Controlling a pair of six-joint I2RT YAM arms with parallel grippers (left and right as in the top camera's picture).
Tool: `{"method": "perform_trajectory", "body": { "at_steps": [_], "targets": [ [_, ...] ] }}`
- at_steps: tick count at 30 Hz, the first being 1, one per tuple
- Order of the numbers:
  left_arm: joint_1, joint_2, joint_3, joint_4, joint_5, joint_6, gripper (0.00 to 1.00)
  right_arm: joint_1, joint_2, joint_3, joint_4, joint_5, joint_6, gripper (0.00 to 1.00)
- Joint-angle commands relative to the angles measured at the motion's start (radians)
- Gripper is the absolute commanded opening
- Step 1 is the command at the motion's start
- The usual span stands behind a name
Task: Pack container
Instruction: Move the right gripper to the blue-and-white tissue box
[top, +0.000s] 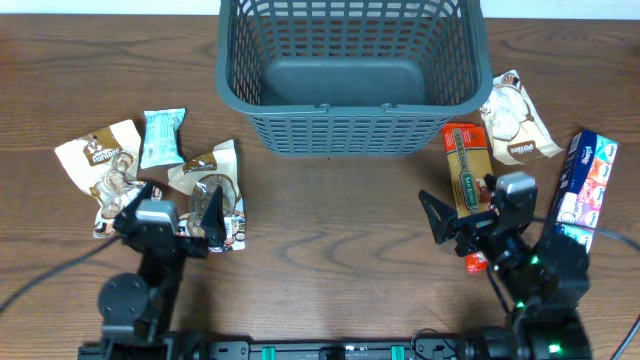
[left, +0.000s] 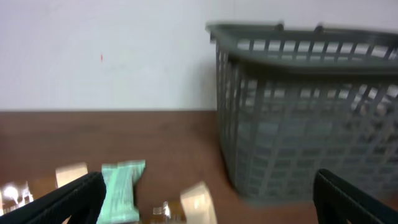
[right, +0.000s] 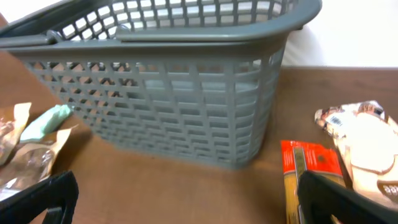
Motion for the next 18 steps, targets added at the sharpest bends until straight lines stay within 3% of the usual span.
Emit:
{"method": "perform_trajectory", "body": {
  "at_steps": [1, 10, 18],
  "targets": [
    [-0.004, 0.117, 0.136, -0.005, 0.037, -0.016, 0.99, -0.007, 0.091, 0.16, -0.117, -0.025, -0.069, 0.99],
    [-0.004, 0.422, 0.511, -0.209, 0.059, -0.016, 0.99, -0.008, 0.229, 0.552, -0.427, 0.048, -0.157, 0.99],
    [-0.004, 0.435, 0.594, -0.236, 0.059, -0.015, 0.99, -0.008, 0.283, 0.793, -0.753, 0.249, -0.158, 0.99]
  ]
}}
